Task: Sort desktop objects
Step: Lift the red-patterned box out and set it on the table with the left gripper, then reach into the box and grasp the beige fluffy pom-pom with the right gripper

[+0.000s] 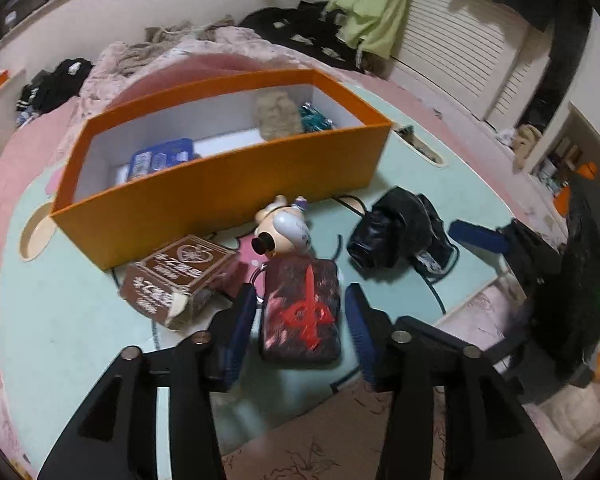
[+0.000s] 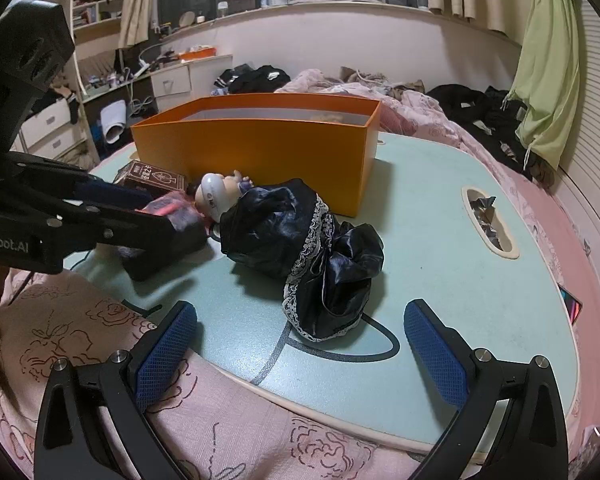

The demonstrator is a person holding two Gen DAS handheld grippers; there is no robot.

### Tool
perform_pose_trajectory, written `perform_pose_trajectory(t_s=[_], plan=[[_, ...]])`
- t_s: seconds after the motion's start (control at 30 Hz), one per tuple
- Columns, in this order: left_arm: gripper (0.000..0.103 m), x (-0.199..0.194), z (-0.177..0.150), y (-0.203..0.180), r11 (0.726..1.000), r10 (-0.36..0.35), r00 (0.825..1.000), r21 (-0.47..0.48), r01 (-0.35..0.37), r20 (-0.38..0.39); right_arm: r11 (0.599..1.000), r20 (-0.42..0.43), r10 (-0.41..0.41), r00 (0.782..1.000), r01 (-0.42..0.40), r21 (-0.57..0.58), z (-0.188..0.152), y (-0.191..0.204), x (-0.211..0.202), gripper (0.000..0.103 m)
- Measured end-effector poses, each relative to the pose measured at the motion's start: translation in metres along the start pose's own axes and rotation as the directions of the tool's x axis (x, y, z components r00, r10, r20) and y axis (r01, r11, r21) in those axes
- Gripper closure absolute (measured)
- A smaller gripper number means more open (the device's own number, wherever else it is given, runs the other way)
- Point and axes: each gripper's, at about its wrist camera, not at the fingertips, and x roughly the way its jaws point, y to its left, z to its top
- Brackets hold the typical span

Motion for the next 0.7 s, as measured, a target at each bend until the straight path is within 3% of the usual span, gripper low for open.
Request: perform_pose_trajectory(t_s=[0.07, 0.2, 0.33, 0.4, 0.57, 0.63, 0.7], plan=[[0.054, -0.022, 0.002, -0.001, 1.0, -0.015, 0.998, -0.006, 0.015, 0.053, 1.0, 0.0, 0.0, 1.0, 0.0, 0.0, 0.0, 0.0, 0.0, 0.0], [0.021, -0.068, -0.002, -0.001, 1.0, 0.022, 0.989, -0.021, -0.019, 0.145, 1.0, 0.0, 0.0, 1.0, 0.0, 0.0, 0.0, 0.0, 0.0, 0.0], [0.021, -0.077, -0.016, 0.008, 0.99, 0.14, 0.98, -0.015, -0.139, 0.142, 1.0, 0.0, 0.0, 1.0, 0.0, 0.0, 0.0, 0.0, 0.0, 0.0], [0.021, -0.074, -0.023, 0.012, 0.986, 0.167, 0.979, -0.014, -0.166, 0.12, 1.0, 0.0, 0.0, 1.0, 0.0, 0.001, 0.0, 0.0, 0.0, 0.0], [0.021, -0.049, -0.045, 0.005, 0.986, 0.165, 0.986, -0.042, -0.164, 0.034, 1.0, 0.0, 0.0, 1.0, 0.0, 0.001, -0.001, -0.001, 0.0, 0.0], [0.013, -0.049, -0.046, 0.01, 0.988, 0.139, 0.989, -0.07, -0.136, 0.049, 1.0, 0.001, 0.001, 1.0, -0.001, 0.002, -0.001, 0.0, 0.0, 0.0], [0.008, -0.047, -0.046, 0.013, 0.985, 0.159, 0.987, -0.078, -0.156, 0.036, 1.0, 0.001, 0.0, 1.0, 0.0, 0.0, -0.001, 0.0, 0.0, 0.0]])
